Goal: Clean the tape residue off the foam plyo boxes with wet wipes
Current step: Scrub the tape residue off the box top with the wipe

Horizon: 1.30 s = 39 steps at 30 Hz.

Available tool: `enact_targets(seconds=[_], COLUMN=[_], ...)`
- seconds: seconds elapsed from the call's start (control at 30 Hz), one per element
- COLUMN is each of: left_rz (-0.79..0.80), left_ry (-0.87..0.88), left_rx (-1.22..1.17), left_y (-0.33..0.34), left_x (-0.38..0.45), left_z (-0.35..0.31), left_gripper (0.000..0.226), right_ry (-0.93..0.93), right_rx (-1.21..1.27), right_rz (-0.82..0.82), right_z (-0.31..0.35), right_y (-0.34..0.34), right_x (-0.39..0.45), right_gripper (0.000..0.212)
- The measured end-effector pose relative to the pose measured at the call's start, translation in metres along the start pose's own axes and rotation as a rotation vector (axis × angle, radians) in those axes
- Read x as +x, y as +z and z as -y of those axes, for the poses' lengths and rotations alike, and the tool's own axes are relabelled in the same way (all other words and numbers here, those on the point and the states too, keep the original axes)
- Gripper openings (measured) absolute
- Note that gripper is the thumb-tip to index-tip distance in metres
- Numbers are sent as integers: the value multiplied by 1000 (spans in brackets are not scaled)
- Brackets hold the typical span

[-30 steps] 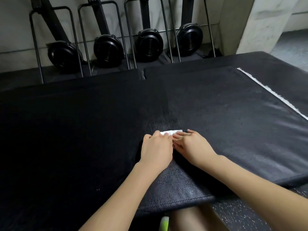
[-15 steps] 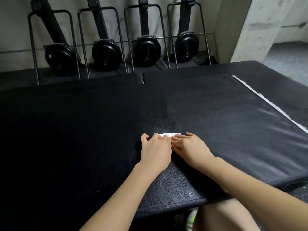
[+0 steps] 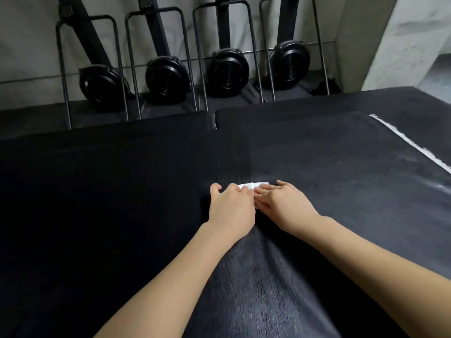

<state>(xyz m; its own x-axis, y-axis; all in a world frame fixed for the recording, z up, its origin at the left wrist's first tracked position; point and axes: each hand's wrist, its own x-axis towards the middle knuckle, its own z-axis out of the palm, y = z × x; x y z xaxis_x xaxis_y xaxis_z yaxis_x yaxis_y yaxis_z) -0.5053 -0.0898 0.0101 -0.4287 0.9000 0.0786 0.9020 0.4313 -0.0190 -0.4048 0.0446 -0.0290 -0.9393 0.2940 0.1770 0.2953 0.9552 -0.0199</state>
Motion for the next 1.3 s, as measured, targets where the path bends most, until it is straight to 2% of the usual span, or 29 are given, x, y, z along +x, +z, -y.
enact_targets(seconds=[0.2, 0.3, 0.43, 0.8, 1.1, 1.3], left_rz=[65, 53, 56, 42, 118, 96], left_ry=[-83, -116, -124, -195, -227, -121], left_rx=[-6, -31, -68, -73, -192, -218], left_y=[-7, -1, 3, 12, 7, 5], left_x=[69, 96, 132, 222, 265, 232], left_z=[28, 40, 58, 89, 76, 62], left_gripper=[31, 33, 35, 34, 39, 33], right_ry=[6, -7, 13, 78, 239, 179], right_rx=[18, -7, 25, 99, 183, 192], right_rz=[38, 69, 61, 38, -13, 37], right_z=[-21, -32, -52, -98, -124, -127], right_y=[8, 11, 20, 41, 25, 20], right_x=[74, 108, 146, 240, 253, 213], right_gripper=[34, 46, 38, 40, 36, 41])
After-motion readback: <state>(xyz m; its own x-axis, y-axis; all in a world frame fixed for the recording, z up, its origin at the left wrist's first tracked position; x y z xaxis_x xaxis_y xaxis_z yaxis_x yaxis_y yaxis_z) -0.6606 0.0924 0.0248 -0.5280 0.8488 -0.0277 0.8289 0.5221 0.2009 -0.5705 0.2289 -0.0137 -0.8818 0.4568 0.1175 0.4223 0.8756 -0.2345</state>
